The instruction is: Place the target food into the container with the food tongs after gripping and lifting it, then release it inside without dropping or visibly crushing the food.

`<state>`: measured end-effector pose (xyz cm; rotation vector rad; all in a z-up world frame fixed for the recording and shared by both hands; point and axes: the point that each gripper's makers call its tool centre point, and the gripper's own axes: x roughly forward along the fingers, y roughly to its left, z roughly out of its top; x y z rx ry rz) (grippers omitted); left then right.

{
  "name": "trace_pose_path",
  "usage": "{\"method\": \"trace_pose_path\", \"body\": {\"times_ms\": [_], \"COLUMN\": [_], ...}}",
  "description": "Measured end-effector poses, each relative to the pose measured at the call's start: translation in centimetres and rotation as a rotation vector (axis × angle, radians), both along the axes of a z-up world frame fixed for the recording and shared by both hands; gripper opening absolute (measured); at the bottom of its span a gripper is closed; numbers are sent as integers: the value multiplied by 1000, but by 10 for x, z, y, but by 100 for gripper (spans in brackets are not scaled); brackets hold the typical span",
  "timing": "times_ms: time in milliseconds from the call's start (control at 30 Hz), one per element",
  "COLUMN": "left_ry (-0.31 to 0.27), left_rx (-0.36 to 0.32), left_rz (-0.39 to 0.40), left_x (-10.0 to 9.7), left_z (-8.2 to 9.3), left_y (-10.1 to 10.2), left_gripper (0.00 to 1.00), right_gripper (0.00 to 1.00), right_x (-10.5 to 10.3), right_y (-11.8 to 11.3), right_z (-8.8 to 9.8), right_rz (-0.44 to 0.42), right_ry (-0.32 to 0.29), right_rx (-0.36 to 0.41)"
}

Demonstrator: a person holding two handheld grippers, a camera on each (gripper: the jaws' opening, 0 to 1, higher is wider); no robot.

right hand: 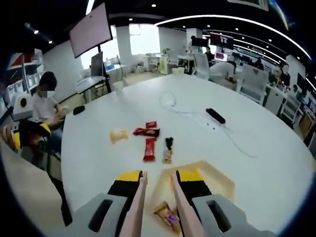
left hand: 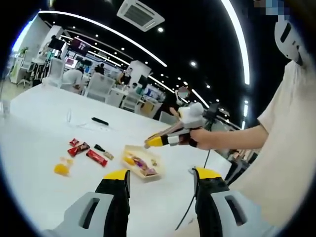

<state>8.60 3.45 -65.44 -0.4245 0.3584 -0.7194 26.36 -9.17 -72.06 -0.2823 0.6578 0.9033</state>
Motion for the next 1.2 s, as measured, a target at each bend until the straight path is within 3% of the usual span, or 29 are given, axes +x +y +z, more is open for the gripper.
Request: {"method": "trace_pose_path", "body": {"times_ms": [600, 1200], "left_ry": [-1, 9], "left_rx": [12, 18], "left_rz": [70, 146], "left_x": [-1, -5], "left_z": [-1, -5], "left_y": [24, 42], "left_gripper": [52, 52], "right_gripper": [26, 26], "right_x": [13, 27], "right_y": [37, 49], "right_z": [-7, -31], "right_rz": [116, 113], "right_ry": [-8, 40], "right_rx": [-63, -80]}}
